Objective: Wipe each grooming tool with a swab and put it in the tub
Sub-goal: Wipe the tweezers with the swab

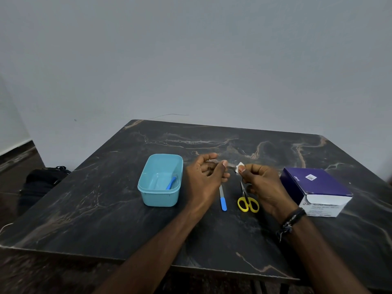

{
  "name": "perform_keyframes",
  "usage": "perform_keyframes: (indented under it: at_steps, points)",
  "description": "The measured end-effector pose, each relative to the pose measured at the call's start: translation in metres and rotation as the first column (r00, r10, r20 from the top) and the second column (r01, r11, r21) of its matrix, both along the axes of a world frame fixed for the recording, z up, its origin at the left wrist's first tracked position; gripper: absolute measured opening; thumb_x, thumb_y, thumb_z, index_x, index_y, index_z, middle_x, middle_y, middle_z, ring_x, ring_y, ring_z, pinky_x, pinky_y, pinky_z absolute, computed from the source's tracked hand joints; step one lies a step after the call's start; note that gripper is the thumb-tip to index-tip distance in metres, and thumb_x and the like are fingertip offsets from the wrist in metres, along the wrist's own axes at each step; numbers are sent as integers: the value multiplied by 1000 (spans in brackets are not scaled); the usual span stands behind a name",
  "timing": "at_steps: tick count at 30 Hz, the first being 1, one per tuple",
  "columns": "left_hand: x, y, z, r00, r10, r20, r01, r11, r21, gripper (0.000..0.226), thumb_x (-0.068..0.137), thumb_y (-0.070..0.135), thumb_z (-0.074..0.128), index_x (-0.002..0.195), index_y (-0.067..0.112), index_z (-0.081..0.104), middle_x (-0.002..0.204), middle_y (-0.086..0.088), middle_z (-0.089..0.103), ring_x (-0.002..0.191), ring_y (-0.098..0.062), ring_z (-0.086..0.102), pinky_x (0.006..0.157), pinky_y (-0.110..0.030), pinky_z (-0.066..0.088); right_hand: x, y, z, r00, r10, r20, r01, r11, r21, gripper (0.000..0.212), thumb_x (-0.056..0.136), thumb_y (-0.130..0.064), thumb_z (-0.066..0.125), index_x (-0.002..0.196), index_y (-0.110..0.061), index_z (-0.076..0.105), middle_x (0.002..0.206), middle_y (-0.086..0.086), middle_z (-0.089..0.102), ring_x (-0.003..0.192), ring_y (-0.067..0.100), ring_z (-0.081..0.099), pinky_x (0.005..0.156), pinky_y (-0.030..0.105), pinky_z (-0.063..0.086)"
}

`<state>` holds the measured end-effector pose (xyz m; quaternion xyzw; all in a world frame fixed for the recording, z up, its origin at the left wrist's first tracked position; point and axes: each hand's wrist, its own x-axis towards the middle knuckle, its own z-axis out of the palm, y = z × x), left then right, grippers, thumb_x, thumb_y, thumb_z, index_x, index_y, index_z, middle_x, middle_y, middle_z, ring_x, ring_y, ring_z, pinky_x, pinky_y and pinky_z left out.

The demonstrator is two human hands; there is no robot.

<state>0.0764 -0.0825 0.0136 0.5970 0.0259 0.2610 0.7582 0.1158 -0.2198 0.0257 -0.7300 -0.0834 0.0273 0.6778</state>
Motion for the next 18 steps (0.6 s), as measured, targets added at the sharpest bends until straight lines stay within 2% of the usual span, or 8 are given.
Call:
perform_keyframes:
  at_steps: [4, 8, 10, 15, 18]
  points:
    - [0, 2, 0, 999, 34, 20, -34, 999, 3, 18, 83, 12, 73, 97, 4, 65, 79, -13, 73, 66, -28, 71, 64, -39, 60, -1, 3, 0, 998, 25, 51, -20, 995, -96, 20, 94, -18, 59, 81, -6, 69, 46, -12, 55, 41, -2, 45, 46, 14, 36]
    - [0, 3, 0, 999, 51, 4, -51, 998, 33, 17, 82, 21, 75, 90, 8, 69, 73, -8, 72, 61, -20, 68, 59, -35, 58, -3, 2, -1, 995, 86, 50, -81, 992, -96, 24, 91, -17, 63, 80, 4, 68, 54, -2, 52, 49, 5, 42, 45, 17, 36]
    - [1, 3, -1, 998, 55, -10, -55, 997, 58, 15, 81, 24, 76, 86, 11, 70, 65, -5, 70, 57, -16, 64, 55, -33, 54, -6, 3, -1, 987, 151, 46, -144, 982, -121, 21, 90, -16, 65, 76, 0, 70, 54, -2, 52, 49, 4, 41, 45, 17, 34]
    - [0, 5, -5, 999, 39, -11, -36, 979, 199, 2, 80, 39, 74, 79, 38, 72, 70, 3, 72, 63, -10, 67, 57, -30, 52, -12, 5, 1, 974, 227, 16, -224, 969, -101, 15, 88, -14, 65, 76, -8, 71, 55, -6, 59, 49, 1, 45, 46, 16, 35]
    - [0, 4, -5, 999, 44, 8, -45, 967, 251, 8, 81, 38, 73, 75, 43, 71, 75, 7, 74, 71, -9, 70, 63, -33, 57, -12, 4, 2, 976, 214, 25, -213, 976, -51, 14, 88, -13, 65, 77, -7, 72, 56, -5, 61, 50, 2, 48, 46, 16, 37]
